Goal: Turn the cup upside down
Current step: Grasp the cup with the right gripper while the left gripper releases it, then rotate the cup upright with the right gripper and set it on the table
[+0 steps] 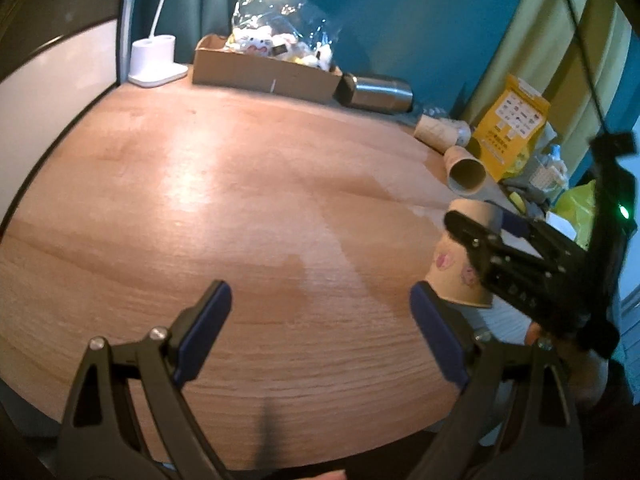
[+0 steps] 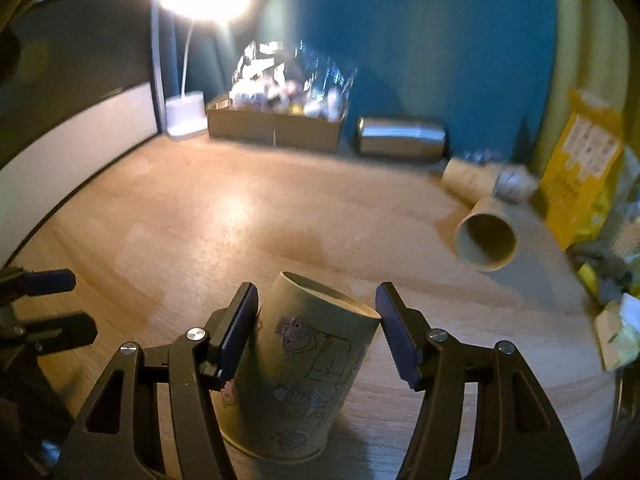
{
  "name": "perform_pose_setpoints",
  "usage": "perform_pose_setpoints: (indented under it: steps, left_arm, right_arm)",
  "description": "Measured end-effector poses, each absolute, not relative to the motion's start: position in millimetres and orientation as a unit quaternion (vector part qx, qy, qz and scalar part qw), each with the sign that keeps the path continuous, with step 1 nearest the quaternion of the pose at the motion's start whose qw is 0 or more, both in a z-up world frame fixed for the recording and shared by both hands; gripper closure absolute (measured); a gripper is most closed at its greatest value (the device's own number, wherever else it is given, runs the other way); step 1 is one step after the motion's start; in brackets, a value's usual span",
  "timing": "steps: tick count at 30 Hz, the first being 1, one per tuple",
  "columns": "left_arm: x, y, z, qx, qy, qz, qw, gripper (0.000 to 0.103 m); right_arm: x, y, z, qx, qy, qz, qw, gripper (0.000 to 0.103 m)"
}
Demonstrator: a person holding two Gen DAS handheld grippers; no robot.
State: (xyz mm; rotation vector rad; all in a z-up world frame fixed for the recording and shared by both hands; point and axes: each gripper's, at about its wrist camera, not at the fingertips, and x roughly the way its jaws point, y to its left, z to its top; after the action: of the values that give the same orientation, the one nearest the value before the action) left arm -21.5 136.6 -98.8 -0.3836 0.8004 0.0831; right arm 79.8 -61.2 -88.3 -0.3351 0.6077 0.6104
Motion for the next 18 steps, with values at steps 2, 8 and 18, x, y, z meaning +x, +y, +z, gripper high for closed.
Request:
perform_pose_setpoints:
  steps: [2,8,18]
  left_arm:
    - [-24.5,133.8,-103.1,-0.188,0.388,0.039,0.901,0.011]
    - [-35.4,122.2,-107.1,-0.176,0.382,0.042,0.906,0.011]
    - [-35.9,98.1,-114.4,-0.151,0.378,0.034,0.913,0.011]
  right_arm:
    - [68.5,-68.0,-93.1,-0.171,0.252,0.278,0.911,0.039]
    - [31.1,-73.4,-108.1,-0.219,0.153,0.236,0.934,0.038]
    - [-4.4,-102.3,-136.3,-0.267,0.056,0.156,0.949,0.038]
